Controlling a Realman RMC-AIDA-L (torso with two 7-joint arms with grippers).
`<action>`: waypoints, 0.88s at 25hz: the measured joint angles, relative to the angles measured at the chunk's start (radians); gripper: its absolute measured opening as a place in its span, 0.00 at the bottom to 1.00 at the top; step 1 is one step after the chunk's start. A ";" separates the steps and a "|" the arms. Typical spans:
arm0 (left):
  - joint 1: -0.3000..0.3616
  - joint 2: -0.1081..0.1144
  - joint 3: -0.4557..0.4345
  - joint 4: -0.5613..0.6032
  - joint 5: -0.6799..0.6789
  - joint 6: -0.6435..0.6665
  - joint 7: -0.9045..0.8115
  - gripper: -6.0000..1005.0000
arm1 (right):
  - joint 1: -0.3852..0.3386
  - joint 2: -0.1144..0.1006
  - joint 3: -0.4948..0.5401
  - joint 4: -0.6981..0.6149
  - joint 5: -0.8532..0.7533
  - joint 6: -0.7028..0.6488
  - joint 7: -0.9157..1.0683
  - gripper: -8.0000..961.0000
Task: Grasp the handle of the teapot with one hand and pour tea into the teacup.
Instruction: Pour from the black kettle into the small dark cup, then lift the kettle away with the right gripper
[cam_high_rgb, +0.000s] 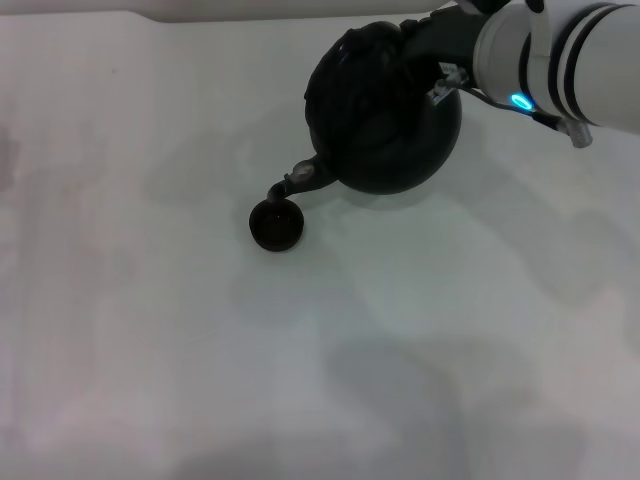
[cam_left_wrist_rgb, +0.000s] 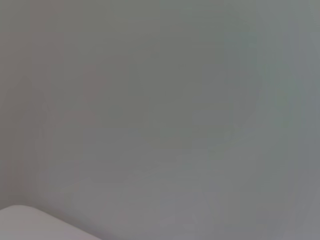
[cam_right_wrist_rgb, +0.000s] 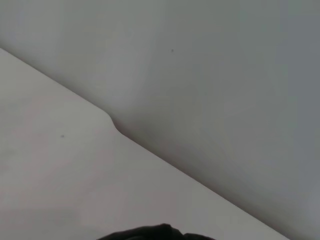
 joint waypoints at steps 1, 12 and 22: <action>0.000 0.000 0.000 0.000 0.000 0.000 0.000 0.88 | 0.000 0.000 -0.001 0.002 -0.004 0.000 0.000 0.22; 0.000 0.000 0.000 0.000 0.000 0.000 -0.005 0.88 | 0.000 0.001 -0.037 0.007 -0.074 0.002 0.002 0.22; -0.001 0.000 0.000 -0.002 0.000 0.000 -0.007 0.88 | 0.003 0.002 -0.060 0.008 -0.117 0.002 0.015 0.22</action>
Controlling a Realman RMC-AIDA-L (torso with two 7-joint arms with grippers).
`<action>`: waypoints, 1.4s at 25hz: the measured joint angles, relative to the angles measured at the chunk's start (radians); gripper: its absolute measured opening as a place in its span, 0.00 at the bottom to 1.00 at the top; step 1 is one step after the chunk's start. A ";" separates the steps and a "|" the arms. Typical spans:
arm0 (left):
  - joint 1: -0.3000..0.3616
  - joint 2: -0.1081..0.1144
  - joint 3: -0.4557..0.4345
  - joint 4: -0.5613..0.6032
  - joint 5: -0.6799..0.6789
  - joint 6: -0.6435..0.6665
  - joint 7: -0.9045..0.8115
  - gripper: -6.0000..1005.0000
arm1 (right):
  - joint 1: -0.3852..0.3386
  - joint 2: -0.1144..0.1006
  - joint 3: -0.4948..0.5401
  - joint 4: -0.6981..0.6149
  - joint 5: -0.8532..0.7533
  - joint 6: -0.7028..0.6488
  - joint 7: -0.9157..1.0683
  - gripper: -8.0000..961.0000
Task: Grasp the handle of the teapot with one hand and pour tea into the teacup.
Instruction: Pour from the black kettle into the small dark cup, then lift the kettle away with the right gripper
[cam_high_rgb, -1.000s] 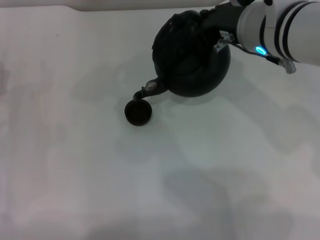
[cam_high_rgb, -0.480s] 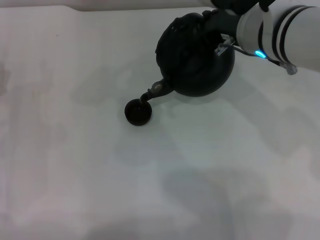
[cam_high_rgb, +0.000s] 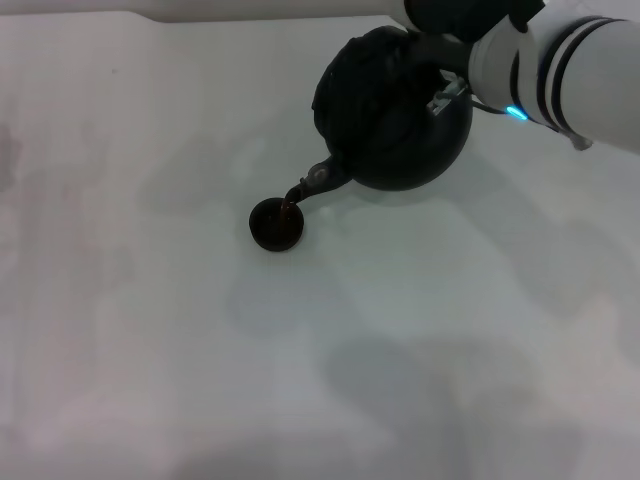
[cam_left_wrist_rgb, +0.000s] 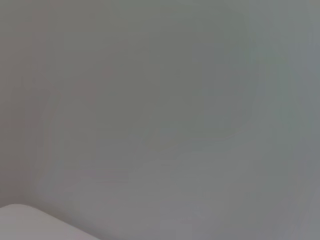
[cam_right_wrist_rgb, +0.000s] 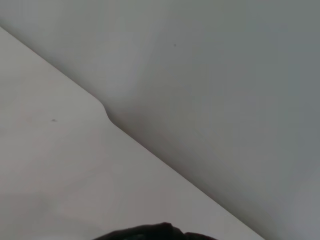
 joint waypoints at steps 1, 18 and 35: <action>0.000 0.000 0.000 0.000 0.000 0.000 0.000 0.88 | 0.001 0.000 -0.001 0.000 0.000 0.000 0.000 0.22; -0.002 0.000 -0.001 -0.001 0.000 0.000 0.000 0.88 | 0.018 0.000 -0.009 0.000 -0.014 0.002 0.000 0.22; -0.004 0.000 -0.001 -0.001 0.000 0.000 0.000 0.88 | 0.020 0.000 -0.012 0.001 -0.014 0.005 -0.001 0.22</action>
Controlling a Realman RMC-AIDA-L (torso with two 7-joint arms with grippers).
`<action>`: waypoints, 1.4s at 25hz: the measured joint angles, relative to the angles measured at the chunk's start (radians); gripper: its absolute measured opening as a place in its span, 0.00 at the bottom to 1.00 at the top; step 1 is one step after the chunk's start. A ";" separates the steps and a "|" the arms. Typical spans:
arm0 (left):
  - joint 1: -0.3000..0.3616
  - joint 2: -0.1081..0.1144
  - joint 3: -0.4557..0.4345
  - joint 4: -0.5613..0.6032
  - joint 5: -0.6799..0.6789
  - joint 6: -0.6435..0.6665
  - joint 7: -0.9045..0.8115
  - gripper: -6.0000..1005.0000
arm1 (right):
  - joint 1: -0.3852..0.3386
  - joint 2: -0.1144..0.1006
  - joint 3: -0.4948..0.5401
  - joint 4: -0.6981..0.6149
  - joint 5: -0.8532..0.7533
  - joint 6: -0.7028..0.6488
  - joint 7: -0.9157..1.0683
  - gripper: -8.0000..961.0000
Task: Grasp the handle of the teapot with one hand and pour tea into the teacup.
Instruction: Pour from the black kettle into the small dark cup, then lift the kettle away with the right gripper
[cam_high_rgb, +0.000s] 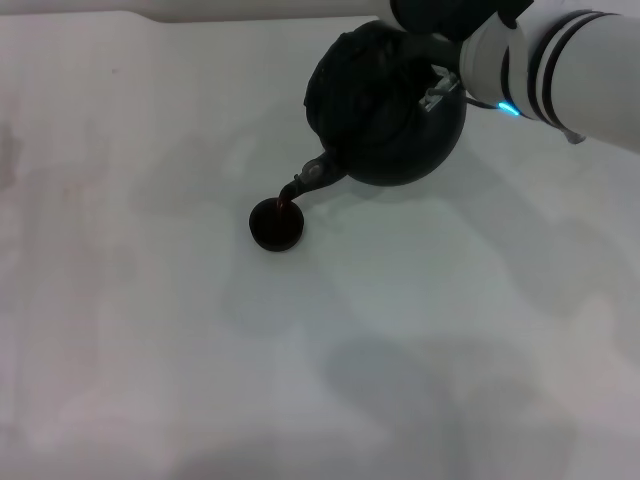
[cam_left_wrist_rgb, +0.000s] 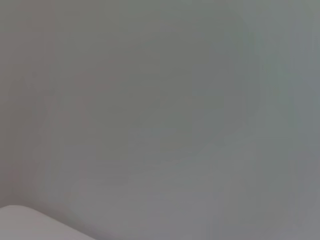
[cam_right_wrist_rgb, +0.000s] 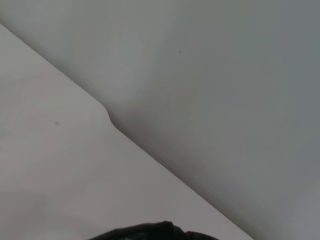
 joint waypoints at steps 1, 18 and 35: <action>0.000 0.000 0.000 0.000 0.000 0.000 0.000 0.88 | 0.000 0.000 0.000 0.002 0.000 0.000 0.000 0.22; 0.000 -0.002 0.000 0.000 0.000 0.000 0.000 0.88 | 0.012 0.000 -0.024 0.012 -0.023 0.013 0.000 0.22; 0.000 -0.002 0.000 -0.006 0.000 0.000 0.000 0.88 | 0.012 0.000 -0.013 0.024 -0.004 0.013 0.029 0.21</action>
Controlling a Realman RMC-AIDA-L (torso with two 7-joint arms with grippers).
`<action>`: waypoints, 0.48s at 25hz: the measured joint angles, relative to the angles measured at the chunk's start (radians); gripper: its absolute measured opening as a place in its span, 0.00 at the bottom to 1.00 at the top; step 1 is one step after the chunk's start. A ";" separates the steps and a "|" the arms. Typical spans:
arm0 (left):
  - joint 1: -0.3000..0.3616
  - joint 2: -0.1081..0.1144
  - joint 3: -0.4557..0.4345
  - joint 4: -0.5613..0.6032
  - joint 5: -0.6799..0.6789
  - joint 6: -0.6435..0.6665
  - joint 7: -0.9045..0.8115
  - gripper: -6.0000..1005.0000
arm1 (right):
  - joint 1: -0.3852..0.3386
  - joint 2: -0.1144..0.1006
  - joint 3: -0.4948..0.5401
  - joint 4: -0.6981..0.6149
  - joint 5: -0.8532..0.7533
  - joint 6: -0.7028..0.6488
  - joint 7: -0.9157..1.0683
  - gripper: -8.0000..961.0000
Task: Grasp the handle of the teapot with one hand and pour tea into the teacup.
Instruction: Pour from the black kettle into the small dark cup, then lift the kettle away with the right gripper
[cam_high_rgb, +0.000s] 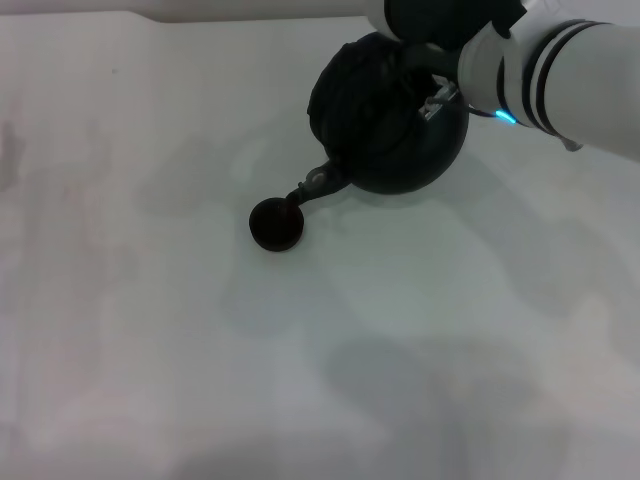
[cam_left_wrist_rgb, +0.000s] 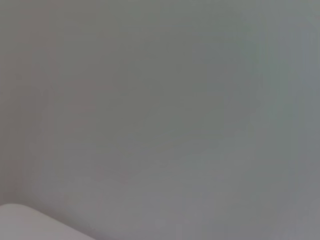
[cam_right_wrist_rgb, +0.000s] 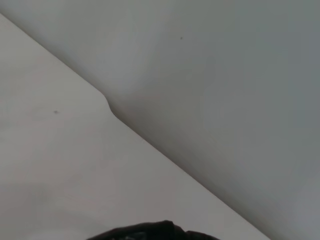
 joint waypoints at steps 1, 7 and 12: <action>0.000 0.000 0.000 0.000 0.000 0.000 0.000 0.88 | 0.000 0.000 0.000 0.000 0.000 0.000 0.000 0.21; -0.001 0.000 0.000 -0.002 0.000 0.000 0.001 0.88 | -0.001 0.000 0.009 0.001 0.029 0.000 0.002 0.21; -0.002 0.000 0.000 -0.002 0.000 0.000 0.002 0.88 | -0.002 -0.001 0.021 0.002 0.049 0.000 0.005 0.21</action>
